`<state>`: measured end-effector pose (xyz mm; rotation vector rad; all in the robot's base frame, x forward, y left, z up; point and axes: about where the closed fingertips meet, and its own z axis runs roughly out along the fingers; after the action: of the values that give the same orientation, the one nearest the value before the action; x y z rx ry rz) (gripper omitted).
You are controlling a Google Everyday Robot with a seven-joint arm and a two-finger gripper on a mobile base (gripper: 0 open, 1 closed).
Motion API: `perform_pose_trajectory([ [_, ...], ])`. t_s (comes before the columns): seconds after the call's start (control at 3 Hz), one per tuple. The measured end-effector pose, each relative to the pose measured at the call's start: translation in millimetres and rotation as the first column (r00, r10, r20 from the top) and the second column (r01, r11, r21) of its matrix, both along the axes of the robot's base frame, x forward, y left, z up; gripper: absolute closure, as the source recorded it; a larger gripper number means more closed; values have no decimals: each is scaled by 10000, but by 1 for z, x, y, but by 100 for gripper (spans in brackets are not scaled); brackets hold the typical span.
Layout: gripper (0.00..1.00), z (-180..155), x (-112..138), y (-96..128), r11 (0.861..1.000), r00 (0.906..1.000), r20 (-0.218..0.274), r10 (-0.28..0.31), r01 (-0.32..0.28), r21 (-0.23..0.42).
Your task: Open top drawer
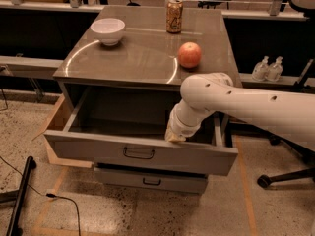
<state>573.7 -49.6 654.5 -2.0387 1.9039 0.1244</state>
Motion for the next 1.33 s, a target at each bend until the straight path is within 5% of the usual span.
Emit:
perform_pose_trajectory([
  [0.33,100,2,-33,-7,9985,9947,-888,524,-533,-82],
  [1.0,100,0,-115,-7,9969,9540,-2893,785,-742,258],
  [1.33,100,7,-122,-6,9974,9482,-3145,436,-231,687],
])
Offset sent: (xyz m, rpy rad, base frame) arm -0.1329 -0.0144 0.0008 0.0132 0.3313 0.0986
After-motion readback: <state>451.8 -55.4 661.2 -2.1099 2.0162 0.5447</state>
